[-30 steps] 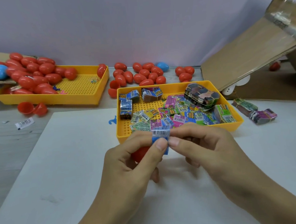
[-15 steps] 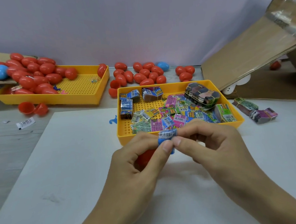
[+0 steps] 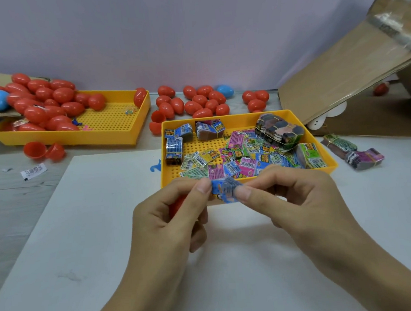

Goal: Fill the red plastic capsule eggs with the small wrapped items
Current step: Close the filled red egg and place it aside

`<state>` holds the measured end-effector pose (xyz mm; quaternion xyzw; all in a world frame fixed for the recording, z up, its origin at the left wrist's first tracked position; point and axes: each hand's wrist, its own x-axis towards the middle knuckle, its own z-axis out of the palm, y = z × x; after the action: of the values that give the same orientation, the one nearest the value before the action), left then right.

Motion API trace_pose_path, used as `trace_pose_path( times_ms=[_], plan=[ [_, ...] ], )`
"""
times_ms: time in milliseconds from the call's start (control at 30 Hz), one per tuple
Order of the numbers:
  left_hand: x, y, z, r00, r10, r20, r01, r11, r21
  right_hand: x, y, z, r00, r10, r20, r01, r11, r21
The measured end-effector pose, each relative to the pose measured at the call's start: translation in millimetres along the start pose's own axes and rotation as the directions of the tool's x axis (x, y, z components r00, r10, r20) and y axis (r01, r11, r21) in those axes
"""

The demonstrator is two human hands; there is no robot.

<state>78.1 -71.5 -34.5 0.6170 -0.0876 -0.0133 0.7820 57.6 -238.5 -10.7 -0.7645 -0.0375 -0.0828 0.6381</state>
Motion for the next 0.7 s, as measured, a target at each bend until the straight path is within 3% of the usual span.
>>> trace_pose_path(
  times_ms=[167,367,500,600,700],
  plan=[
    [0.4,1.0,0.0,0.991,-0.018,0.13,0.012,0.999,0.053,0.0,2.4,-1.7,1.0,0.017,-0.02,-0.018,0.996,-0.089],
    [0.4,3.2,1.7,0.985,0.036,0.171,-0.071,0.977,0.203,-0.6,-3.8,-5.4,0.962,-0.265,0.062,0.27,0.902,-0.337],
    [-1.1,6.0,-0.5,0.977,-0.06,0.204,0.051,0.997,0.05,0.4,1.9,-2.4,0.996,-0.065,-0.063,0.051,0.978,-0.204],
    [-2.0,7.1,-0.9,0.968,-0.057,0.246,0.05,0.998,0.033,2.1,4.9,-3.3,0.998,0.046,-0.033,-0.05,0.987,-0.154],
    [-2.0,7.7,0.1,0.974,-0.024,0.227,0.002,0.995,0.096,1.5,3.8,-3.7,0.998,0.061,0.01,-0.059,0.988,-0.146]
  ],
)
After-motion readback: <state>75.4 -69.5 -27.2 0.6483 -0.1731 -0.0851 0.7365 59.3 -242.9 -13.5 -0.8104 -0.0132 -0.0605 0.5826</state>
